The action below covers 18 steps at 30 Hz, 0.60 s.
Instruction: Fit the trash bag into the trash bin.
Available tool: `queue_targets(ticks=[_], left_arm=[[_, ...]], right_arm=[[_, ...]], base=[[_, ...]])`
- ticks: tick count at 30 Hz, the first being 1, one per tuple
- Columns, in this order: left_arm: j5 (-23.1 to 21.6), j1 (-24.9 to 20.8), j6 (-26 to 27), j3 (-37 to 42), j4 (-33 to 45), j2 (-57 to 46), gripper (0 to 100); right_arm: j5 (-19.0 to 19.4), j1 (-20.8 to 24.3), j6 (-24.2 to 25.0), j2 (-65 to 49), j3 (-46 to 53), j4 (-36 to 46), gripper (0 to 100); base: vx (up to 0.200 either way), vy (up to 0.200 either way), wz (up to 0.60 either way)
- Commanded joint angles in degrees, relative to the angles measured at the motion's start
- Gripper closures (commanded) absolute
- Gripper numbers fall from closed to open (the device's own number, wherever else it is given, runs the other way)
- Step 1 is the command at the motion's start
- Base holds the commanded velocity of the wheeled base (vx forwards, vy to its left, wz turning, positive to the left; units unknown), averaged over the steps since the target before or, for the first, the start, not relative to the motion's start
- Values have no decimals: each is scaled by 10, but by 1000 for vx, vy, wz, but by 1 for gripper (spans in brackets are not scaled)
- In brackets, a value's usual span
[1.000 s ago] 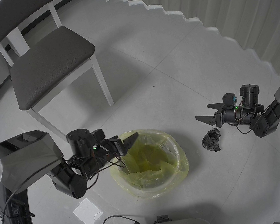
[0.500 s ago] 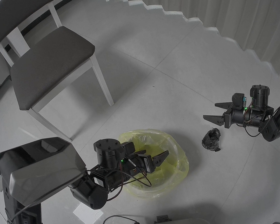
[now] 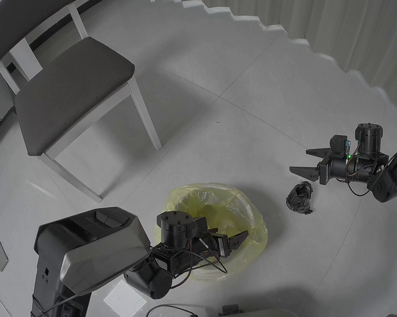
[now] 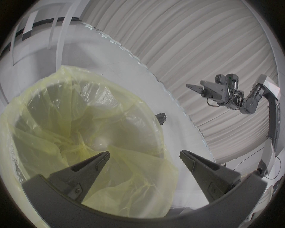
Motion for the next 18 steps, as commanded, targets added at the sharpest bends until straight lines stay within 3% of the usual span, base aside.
queue_targets(ticks=[1,9,18], left_arm=[[0,-7,2,22,-2,5,0],[-13,-24,1,104,-40,-30,0],[-12,-39,-4,126,-71,-16,0]], right_arm=[[0,-2,0,4,3,0,0],[1,-5,-2,5,12,-1,0],[2,-9,-3,2,19,-1,0]], base=[[0,0,0],[0,0,0],[0,0,0]])
